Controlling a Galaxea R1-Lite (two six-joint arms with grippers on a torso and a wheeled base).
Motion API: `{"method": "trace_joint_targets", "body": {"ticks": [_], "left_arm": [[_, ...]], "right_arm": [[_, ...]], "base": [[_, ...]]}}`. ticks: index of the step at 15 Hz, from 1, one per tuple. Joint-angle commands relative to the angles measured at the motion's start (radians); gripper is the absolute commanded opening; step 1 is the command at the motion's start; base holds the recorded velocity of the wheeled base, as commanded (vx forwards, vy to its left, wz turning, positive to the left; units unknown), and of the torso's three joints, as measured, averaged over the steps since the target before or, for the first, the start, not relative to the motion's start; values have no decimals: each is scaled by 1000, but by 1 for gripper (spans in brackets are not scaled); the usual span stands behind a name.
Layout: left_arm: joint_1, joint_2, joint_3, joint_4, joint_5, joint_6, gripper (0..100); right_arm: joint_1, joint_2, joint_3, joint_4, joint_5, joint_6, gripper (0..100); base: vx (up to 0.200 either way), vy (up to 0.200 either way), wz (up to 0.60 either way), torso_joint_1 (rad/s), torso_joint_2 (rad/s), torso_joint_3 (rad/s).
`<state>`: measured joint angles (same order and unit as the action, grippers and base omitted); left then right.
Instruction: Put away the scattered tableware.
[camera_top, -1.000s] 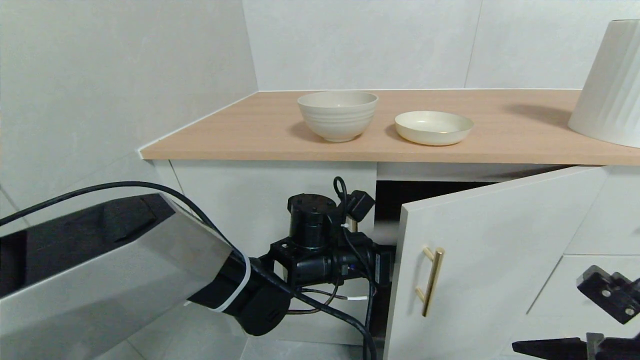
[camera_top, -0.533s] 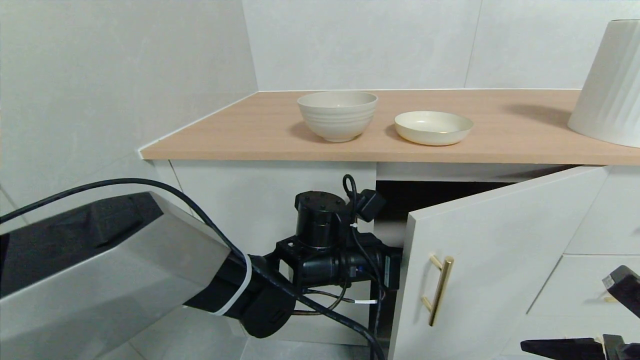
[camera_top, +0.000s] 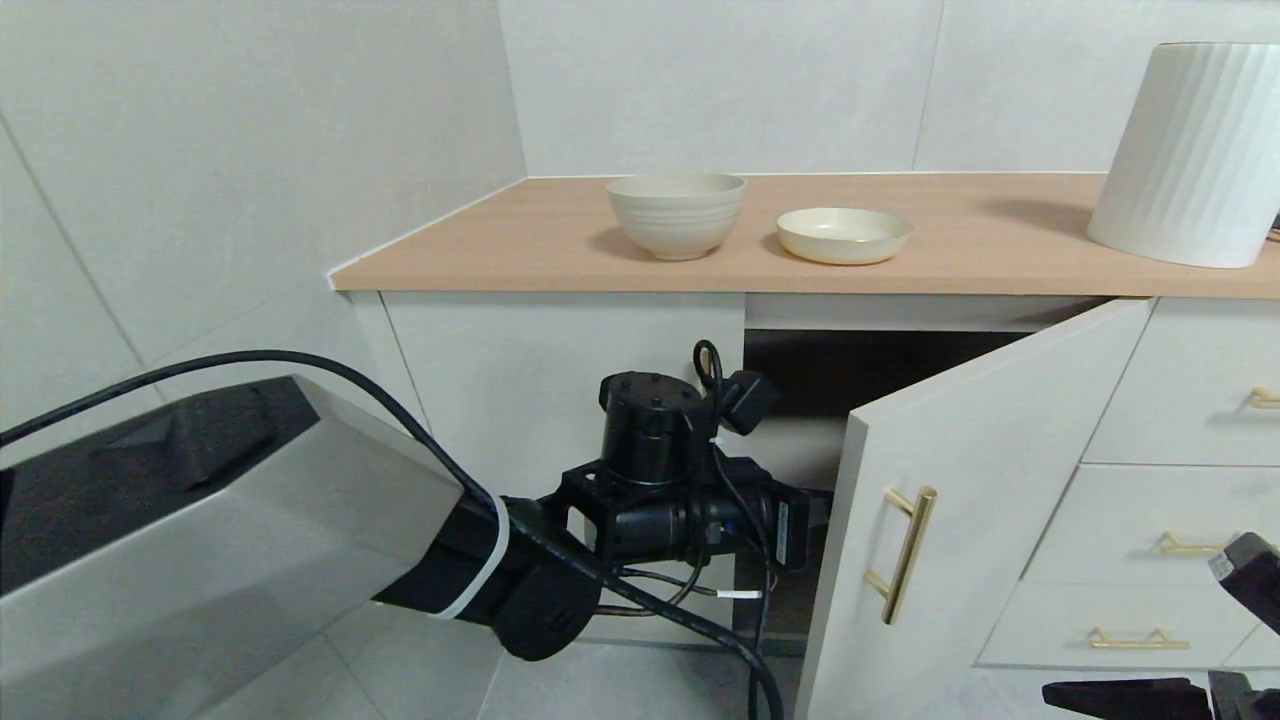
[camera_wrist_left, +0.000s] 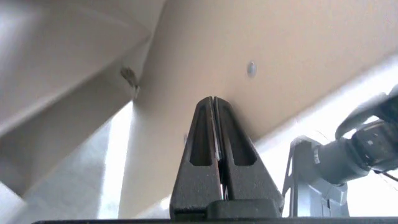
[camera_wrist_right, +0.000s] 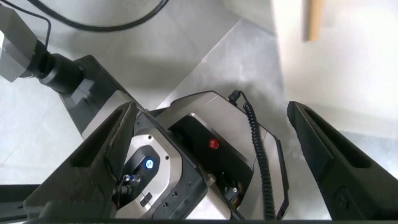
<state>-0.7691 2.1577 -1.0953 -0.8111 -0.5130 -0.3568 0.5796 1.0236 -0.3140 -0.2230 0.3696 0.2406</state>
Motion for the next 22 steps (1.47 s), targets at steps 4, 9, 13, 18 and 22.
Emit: {"method": "trace_joint_targets", "body": {"ticks": [4, 9, 13, 18, 22], "left_arm": [[-2, 24, -46, 18, -1, -1, 0], [-1, 47, -118, 56, 5, -1, 0], [-2, 94, -227, 93, 8, -47, 0], [-21, 85, -218, 87, 73, -53, 0], [-162, -10, -135, 90, 76, -48, 0]], "right_arm": [[0, 3, 1, -1, 0, 0, 100], [0, 4, 3, -1, 0, 0, 100], [0, 3, 4, -1, 0, -1, 100], [16, -4, 3, -1, 2, 0, 100], [140, -100, 39, 4, 57, 0, 100]], "base": [[0, 0, 0, 0, 0, 0], [-120, 0, 0, 4, 1, 3], [0, 0, 0, 0, 0, 0], [0, 0, 0, 0, 0, 0], [0, 0, 0, 0, 0, 0]]}}
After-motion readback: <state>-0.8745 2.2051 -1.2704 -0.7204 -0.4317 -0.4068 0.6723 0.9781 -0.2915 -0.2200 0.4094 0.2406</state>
